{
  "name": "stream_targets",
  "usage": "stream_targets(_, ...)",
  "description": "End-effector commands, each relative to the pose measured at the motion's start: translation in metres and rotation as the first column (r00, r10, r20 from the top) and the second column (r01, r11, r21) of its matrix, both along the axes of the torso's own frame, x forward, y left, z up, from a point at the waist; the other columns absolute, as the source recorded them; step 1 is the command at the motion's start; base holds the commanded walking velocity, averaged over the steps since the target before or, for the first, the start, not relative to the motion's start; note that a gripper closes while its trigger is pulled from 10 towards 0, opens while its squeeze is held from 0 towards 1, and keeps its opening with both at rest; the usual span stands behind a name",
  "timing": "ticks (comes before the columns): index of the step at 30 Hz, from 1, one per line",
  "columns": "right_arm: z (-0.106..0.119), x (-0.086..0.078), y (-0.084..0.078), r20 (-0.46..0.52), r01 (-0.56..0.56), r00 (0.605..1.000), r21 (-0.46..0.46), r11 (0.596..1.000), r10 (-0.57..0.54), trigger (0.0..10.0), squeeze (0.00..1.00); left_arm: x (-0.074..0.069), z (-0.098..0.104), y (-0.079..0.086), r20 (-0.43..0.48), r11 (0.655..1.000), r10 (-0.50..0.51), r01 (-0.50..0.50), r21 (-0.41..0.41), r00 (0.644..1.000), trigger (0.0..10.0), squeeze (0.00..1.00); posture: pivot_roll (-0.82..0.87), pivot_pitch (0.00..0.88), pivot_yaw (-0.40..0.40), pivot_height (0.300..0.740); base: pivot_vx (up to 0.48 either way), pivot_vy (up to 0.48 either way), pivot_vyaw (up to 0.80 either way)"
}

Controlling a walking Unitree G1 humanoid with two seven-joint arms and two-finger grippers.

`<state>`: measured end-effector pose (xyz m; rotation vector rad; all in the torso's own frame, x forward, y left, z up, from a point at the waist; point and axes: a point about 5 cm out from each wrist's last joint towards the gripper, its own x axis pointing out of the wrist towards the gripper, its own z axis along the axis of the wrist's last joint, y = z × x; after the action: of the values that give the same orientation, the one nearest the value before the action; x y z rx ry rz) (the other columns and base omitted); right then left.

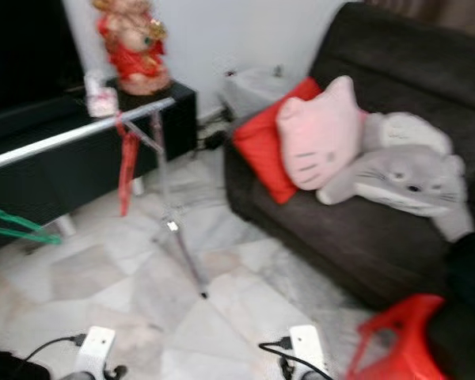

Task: Hang hanger

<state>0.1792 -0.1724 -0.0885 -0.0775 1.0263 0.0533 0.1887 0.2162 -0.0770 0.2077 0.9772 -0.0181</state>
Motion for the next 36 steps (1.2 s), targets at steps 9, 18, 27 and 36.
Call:
stream_targets(9, -0.001, -0.0033, -0.0069, -0.01, 0.026, 1.0, -0.014, 1.0, -0.026, 10.0, 0.0, 0.0026, 0.0005, -0.004, -0.001, 1.0, -0.024, 0.024, -0.001, 1.0, 10.0, 0.0, -0.01, 0.0, -0.015, 0.74, 0.0, 0.0, -0.75)
stream_targets(18, -0.0016, -0.0044, -0.0053, -0.011, 0.025, 1.0, -0.009, 1.0, -0.025, 10.0, 0.0, 0.0014, 0.0002, -0.0023, -0.007, 1.0, -0.03, 0.03, 0.005, 1.0, 10.0, 0.0, -0.01, 0.0, -0.012, 0.74, 0.0, 0.0, -0.75)
stream_targets(27, -0.002, -0.0048, -0.0037, -0.013, 0.03, 0.999, -0.007, 1.0, -0.031, 10.0, 0.0, 0.0013, 0.0004, -0.0012, -0.011, 0.999, -0.043, 0.043, 0.008, 0.999, 10.0, 0.0, -0.02, 0.0, -0.001, 0.74, 0.0, 0.0, -0.75)
stream_targets(36, -0.0016, -0.0041, -0.0017, 0.0, 0.034, 0.999, -0.001, 0.999, -0.034, 10.0, 0.0, 0.0012, 0.0006, -0.0002, -0.016, 0.998, -0.056, 0.056, 0.011, 0.998, 10.0, 0.0, -0.02, 0.0, 0.003, 0.74, 0.0, 0.0, -0.5)
